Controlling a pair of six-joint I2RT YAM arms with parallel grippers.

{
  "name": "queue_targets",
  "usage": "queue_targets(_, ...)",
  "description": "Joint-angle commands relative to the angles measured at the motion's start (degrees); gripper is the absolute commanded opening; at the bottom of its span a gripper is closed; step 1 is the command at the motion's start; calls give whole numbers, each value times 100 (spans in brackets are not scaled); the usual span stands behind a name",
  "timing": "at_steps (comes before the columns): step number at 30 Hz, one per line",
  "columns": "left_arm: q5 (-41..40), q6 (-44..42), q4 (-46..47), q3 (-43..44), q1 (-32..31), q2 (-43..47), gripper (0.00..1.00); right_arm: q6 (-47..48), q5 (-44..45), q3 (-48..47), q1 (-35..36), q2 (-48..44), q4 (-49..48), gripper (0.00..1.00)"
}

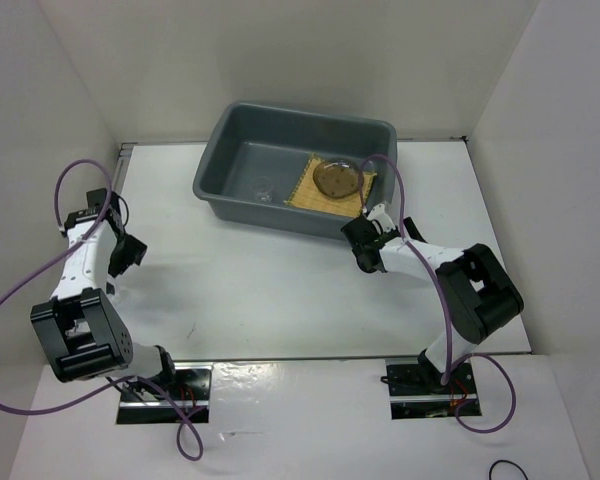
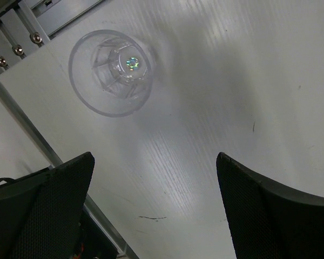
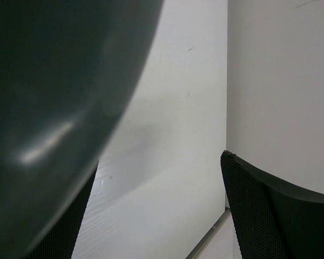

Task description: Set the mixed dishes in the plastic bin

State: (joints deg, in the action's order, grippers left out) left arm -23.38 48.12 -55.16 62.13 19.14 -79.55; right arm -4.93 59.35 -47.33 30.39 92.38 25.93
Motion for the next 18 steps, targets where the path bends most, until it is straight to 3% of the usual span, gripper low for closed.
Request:
queue_targets(1,-150,-136,66,150,178,-8,100,229,-249,49,46,219,193,98)
queue_targets(8,-202,-312,198,150,406,45,100,229,-301,49,46,219,193,98)
queue_targets(18,61,-997,822,27,864,-834,100,229,-301,49,46,219,193,98)
